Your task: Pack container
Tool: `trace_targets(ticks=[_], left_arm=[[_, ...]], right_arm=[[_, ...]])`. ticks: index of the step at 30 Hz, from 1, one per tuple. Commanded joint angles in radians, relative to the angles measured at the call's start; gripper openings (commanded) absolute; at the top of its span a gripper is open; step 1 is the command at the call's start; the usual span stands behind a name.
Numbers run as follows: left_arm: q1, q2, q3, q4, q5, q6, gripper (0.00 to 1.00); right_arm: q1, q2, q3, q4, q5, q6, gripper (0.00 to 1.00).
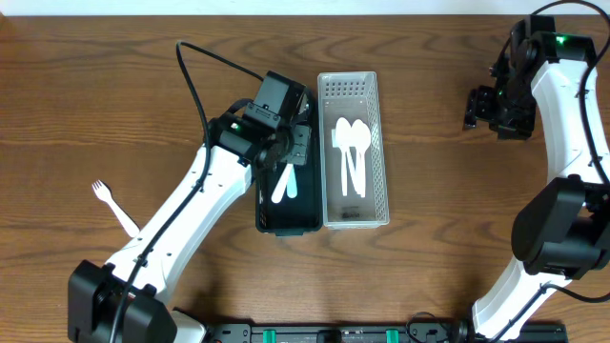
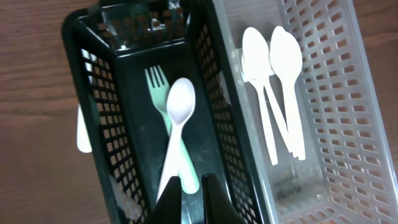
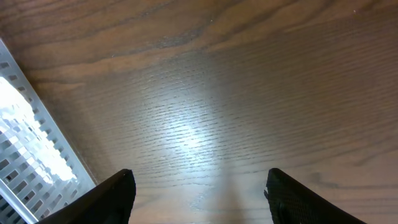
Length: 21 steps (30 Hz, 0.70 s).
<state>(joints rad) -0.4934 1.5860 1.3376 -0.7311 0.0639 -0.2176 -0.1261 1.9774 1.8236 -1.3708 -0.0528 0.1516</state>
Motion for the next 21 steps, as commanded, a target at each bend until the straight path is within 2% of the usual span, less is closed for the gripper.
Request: trace_targets(ticks=[1,5,12,13,15,17,18,21], left_arm=[[0.011,-0.005,0.017,-0.008,-0.054,-0.017,0.06],[0.058,-0.006,0.017,-0.009,-0.053,-0.017,0.06],[0.220,-0.006,0.024,-0.014,-0.049,-0.010,0.06],[0.245,-0.005,0.024,-0.011,-0.050,0.005,0.12],[0.284,-0.005,0.024,0.003,-0.050,0.038,0.32],[0.319,-0.004,0.024,0.038,-0.049,0.065,0.40],[0.334,-0.003,0.024,0.061,-0.049,0.072,0.50],[0.364,0.002,0.026,0.140,-0.049,0.090,0.59]], right_arm=[[0.002,0.005,-0.001,0.003,0.001,-0.024,0.71],[0.002,0.005,0.000,0.002,0.000,-0.027,0.71],[0.002,0.005,-0.001,-0.005,0.000,-0.026,0.72],[0.002,0.005,-0.001,-0.005,0.000,-0.026,0.72],[0.002,0.005,-0.001,-0.005,-0.001,-0.025,0.72],[0.002,0.005,-0.001,-0.005,-0.001,-0.012,0.72],[0.002,0.005,-0.001,-0.005,-0.002,-0.003,0.72],[0.002,0.005,-0.001,-0.006,-0.005,0.021,0.71]])
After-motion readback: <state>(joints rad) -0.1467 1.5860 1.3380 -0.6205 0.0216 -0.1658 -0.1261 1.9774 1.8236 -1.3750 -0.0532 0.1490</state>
